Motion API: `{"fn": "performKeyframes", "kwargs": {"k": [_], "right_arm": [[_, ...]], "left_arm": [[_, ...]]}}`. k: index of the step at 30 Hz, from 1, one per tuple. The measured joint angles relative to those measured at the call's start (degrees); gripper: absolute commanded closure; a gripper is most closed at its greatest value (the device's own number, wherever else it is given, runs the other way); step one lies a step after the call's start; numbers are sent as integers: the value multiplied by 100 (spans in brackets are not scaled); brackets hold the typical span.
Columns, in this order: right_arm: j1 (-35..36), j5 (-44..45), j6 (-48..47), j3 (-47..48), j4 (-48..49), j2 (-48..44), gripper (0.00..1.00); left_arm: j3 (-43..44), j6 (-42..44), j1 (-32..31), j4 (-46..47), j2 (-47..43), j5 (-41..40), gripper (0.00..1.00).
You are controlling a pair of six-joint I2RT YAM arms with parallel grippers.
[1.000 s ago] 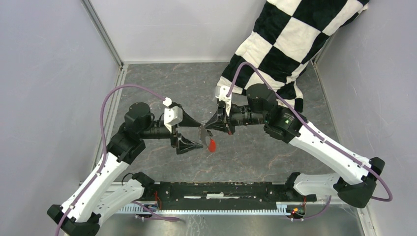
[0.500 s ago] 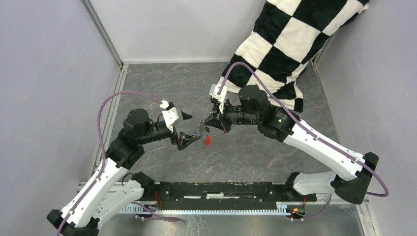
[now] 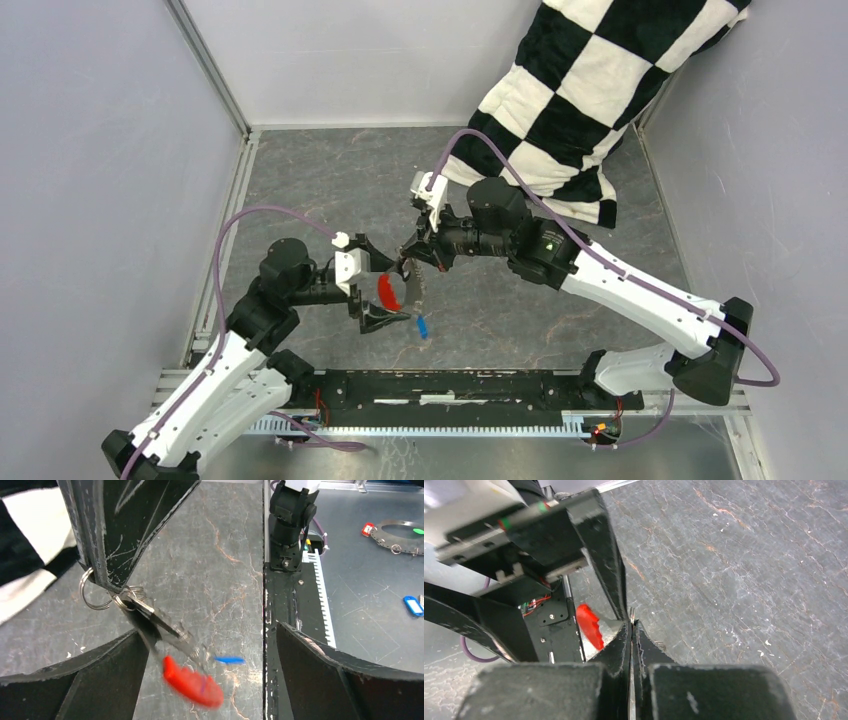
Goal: Put the keys on the keyring
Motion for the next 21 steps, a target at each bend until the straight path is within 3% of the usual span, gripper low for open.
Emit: {"fn": "performKeyframes", "kwargs": {"k": [2,4,10,13,16,18,19,21], "right_arm": [[59,61,79,0,87,39,100],[98,101,149,0,179,46,100],[127,184,302,-4,415,46,100],[214,-17,413,-11,378,24,100],[227,-55,466,-48,385,-4,100],[254,-72,492,-85,380,-44,99],[256,-85,498,-107,376,-63,94],[262,-92,509,-109,369,-70,75]], "left_arm": [[-153,-105,0,212,74,-31,1],[-197,-162,0,348,144,-83,11],[-203,0,11,466,162,-525,63],[-201,181,66,367,101,-809,85],[-201,474,52,184,-13,-758,87],[-201,621,63,127,-37,-741,95],[-201,682,61,111,-39,-723,97],[-184,769,61,70,-28,-682,98]]}}
